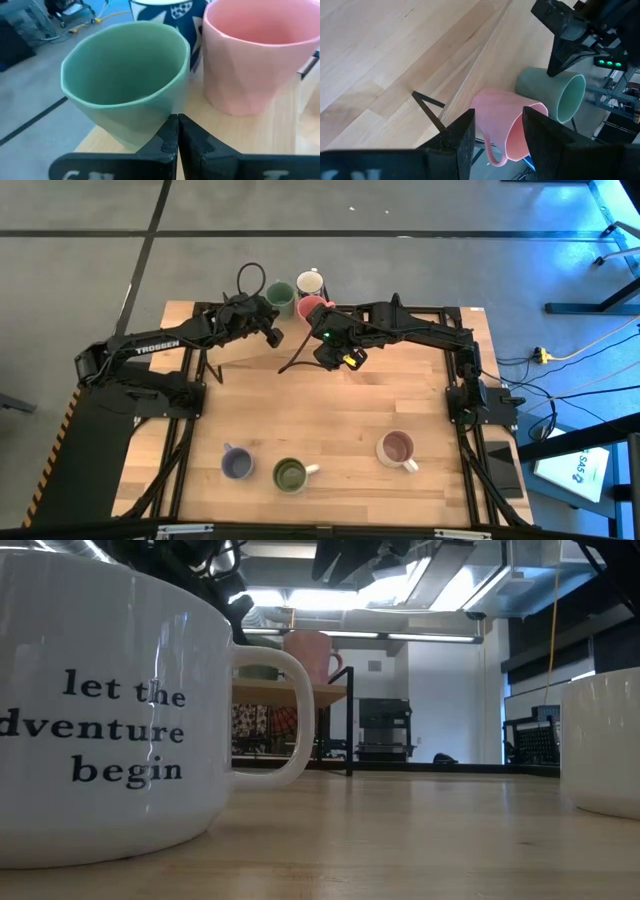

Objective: Place coffee mugs
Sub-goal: Put the light green mug on the shelf, then put the light brown mug on the shelf

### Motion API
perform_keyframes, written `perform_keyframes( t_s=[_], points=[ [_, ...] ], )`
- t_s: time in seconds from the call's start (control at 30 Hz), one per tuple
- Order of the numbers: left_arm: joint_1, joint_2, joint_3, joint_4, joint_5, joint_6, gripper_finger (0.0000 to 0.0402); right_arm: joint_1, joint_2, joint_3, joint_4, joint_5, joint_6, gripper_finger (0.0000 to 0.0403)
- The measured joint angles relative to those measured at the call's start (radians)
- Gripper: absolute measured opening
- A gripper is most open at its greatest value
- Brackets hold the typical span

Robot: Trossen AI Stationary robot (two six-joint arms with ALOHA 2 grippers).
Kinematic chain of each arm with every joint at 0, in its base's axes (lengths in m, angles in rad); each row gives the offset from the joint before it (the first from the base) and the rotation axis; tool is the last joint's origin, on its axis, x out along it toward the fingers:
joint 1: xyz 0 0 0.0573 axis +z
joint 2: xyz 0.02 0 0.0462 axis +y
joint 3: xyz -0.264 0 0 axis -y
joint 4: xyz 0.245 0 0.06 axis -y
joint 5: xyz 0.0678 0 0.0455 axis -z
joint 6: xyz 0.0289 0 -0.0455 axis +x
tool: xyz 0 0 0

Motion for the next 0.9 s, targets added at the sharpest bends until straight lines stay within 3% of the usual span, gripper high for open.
perform_keyframes(
  t_s=[0.27, 0.37, 0.47, 0.53, 0.73, 0.9],
  points=[
    [-0.033, -0.004, 0.000, -0.010, 0.166, -0.076, 0.0000, 0.000, 0.000, 0.000, -0.080, -0.087, 0.071, 0.0150],
    [-0.064, -0.042, 0.000, -0.016, 0.232, -0.110, 0.0000, 0.000, 0.000, -0.001, -0.242, -0.213, 0.200, 0.0150],
    [-0.092, -0.099, 0.000, -0.015, 0.334, -0.146, 0.0000, 0.007, -0.016, -0.066, -0.238, -0.408, 0.354, 0.0150],
    [-0.107, -0.151, 0.000, -0.016, 0.395, -0.179, 0.0000, 0.032, -0.051, -0.135, -0.259, -0.476, 0.411, 0.0150],
    [-0.164, -0.317, 0.001, -0.018, 0.431, -0.213, 0.0016, 0.156, -0.209, -0.440, -0.221, -0.281, 0.680, 0.0150],
    [-0.214, -0.428, 0.001, -0.010, 0.456, -0.208, 0.0062, 0.286, -0.327, -0.703, -0.170, -0.362, 0.996, 0.0190]
  ],
)
